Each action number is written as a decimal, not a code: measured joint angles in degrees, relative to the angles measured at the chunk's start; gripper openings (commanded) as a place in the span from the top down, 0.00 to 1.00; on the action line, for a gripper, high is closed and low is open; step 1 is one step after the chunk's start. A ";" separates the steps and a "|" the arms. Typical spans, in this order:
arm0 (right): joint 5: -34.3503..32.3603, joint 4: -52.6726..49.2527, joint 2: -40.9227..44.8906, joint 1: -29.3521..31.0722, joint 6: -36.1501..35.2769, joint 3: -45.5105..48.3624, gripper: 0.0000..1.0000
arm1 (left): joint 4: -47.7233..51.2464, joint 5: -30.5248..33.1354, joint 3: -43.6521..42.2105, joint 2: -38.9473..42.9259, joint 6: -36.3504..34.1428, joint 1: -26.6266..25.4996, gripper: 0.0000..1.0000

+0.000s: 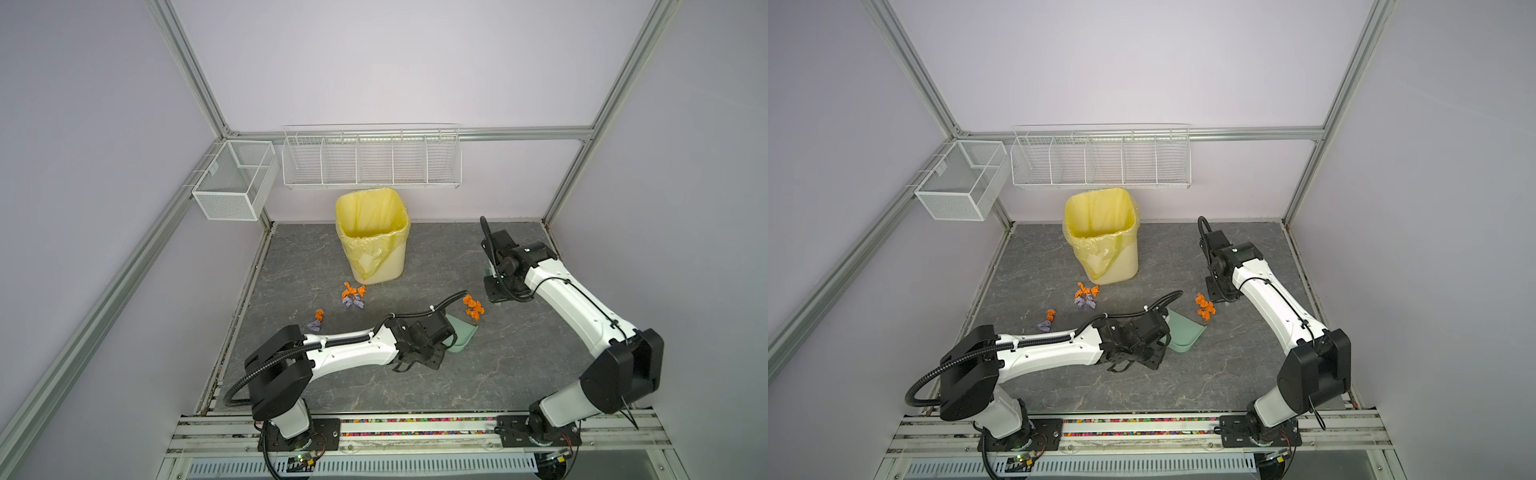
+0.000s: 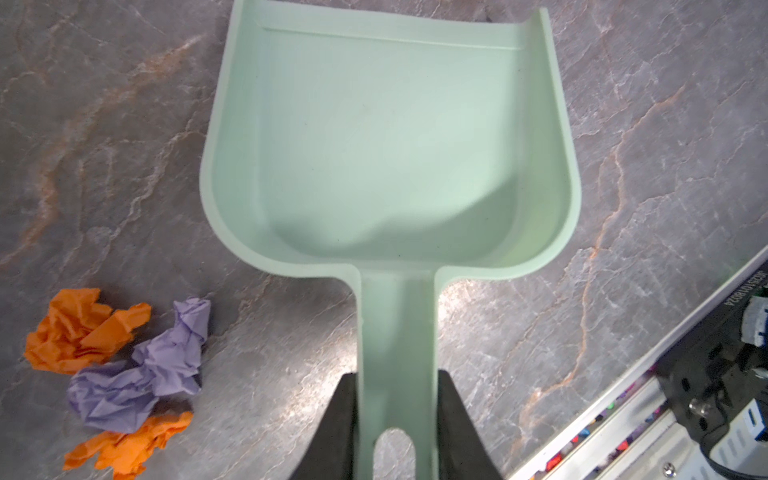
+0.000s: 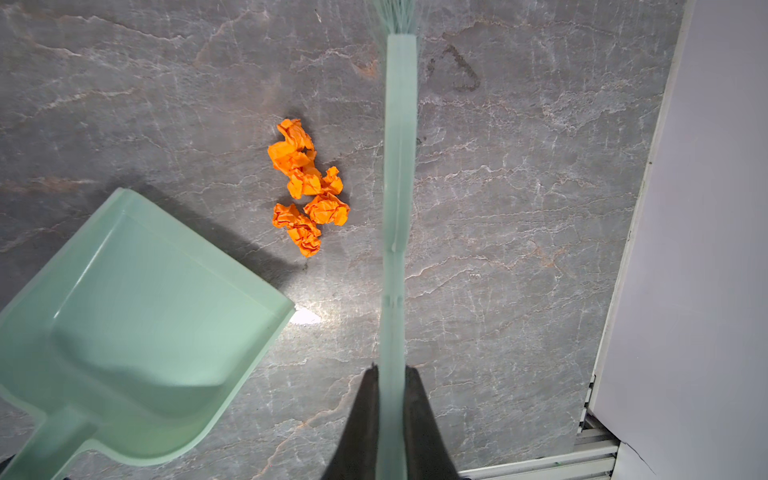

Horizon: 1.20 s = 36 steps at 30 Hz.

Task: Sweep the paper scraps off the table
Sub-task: 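Lower the brush with the right gripper behind the orange scraps toward the dustpan, then sweep the orange scraps into the dustpan with the right gripper's brush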

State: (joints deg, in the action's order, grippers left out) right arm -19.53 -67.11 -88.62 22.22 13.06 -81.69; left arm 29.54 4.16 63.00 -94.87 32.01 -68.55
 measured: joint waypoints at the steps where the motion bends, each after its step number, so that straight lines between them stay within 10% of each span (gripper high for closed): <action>1: -0.13 -0.24 -0.48 -0.02 -0.13 -0.35 0.93 | 0.09 -0.02 0.13 -0.15 -0.07 -0.09 1.00; 36: 8.63 -0.15 -10.01 0.35 -4.31 -2.95 0.93 | 3.56 0.39 10.78 -11.23 -1.75 -0.63 1.00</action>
State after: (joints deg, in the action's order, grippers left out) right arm -10.90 -67.26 -98.63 22.57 8.75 -84.64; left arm 33.10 4.56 73.78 -106.10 30.26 -69.19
